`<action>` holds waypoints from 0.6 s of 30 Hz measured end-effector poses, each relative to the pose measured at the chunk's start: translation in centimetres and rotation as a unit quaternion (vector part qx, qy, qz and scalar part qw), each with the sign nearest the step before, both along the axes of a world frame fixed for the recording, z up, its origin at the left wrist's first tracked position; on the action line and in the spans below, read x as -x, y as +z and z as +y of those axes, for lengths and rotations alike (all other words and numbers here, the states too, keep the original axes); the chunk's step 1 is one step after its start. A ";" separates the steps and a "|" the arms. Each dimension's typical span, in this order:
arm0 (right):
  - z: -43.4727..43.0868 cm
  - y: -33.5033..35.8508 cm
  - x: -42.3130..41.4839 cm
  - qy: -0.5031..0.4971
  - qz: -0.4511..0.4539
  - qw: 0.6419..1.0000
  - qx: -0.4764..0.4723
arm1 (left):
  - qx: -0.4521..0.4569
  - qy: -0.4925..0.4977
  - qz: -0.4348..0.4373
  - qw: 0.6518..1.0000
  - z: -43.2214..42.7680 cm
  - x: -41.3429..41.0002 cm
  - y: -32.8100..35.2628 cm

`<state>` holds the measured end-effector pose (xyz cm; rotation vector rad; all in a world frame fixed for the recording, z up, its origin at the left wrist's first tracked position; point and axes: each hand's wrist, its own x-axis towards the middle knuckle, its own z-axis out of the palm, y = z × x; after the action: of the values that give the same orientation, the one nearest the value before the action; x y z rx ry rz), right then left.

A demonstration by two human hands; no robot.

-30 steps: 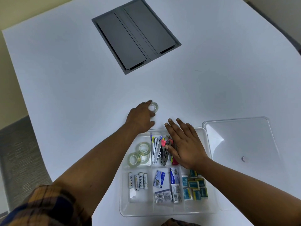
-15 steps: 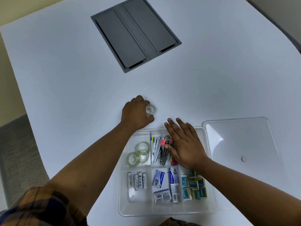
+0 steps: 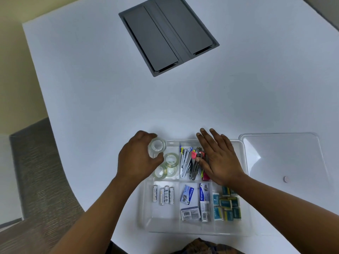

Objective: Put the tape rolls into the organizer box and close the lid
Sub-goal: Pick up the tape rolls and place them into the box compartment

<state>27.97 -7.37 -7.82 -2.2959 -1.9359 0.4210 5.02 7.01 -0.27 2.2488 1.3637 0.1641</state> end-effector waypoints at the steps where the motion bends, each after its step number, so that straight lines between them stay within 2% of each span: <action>1: 0.0 0.1 0.0 0.000 -0.001 1.000 0.002 | -0.004 0.001 0.011 1.000 -0.4 0.3 -0.2; 11: 0.1 0.5 0.2 0.001 -0.001 1.000 0.008 | -0.032 -0.061 0.096 0.993 -2.6 -0.4 -2.4; 18: 0.1 0.5 0.1 0.000 -0.002 1.000 0.014 | -0.057 -0.068 0.143 0.986 -3.0 -0.9 -3.7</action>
<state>27.84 -7.28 -7.29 -2.3161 -1.9443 0.4471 5.88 3.98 -3.93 2.5294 1.3640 -0.1366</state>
